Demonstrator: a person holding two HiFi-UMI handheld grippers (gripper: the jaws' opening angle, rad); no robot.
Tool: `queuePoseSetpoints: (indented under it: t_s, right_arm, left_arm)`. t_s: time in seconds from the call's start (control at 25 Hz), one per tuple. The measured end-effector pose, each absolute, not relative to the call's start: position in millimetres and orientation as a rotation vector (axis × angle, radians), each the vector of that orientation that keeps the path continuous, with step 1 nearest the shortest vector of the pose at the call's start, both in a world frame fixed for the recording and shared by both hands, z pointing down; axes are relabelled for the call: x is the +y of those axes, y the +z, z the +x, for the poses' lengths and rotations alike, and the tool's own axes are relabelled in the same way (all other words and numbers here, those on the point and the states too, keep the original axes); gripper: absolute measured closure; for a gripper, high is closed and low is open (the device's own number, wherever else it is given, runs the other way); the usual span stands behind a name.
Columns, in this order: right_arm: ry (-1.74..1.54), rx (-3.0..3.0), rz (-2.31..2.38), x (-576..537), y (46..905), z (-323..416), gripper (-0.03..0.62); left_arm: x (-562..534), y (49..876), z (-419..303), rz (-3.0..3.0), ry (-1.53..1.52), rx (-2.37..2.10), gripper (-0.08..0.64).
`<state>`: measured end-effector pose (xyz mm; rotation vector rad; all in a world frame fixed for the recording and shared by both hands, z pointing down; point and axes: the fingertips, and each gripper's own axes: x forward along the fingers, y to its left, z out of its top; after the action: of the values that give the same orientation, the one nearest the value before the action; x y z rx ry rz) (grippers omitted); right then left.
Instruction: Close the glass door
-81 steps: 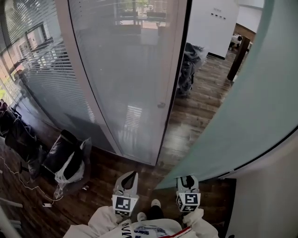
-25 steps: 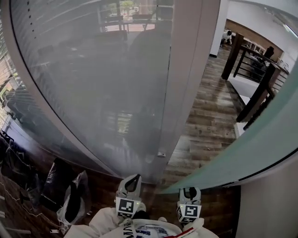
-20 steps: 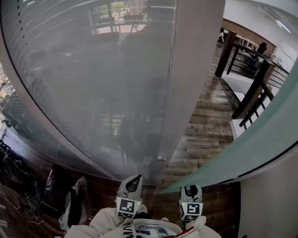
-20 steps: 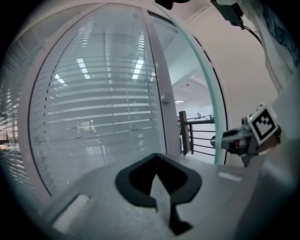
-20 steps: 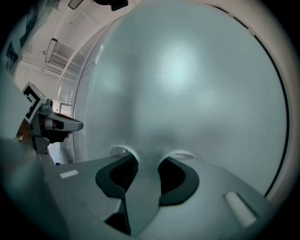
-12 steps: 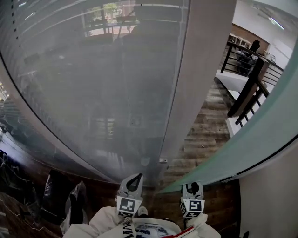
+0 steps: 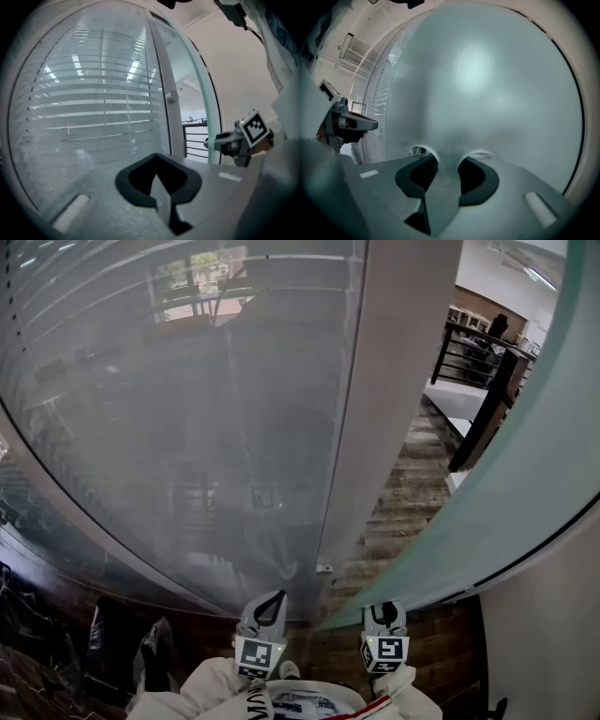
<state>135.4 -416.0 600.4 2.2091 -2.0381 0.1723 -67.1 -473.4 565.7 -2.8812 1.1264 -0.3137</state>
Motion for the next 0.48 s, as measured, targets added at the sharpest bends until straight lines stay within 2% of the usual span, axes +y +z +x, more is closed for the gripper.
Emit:
queuePoseSetpoints:
  t_s: [0.48]
  right_arm:
    - [0.157,-2.033,2.211,-436.2,601.1,138.5,0.463]
  left_arm:
    - [-474.9,565.3,-62.9,-2.886,-0.322,1.100,0.557]
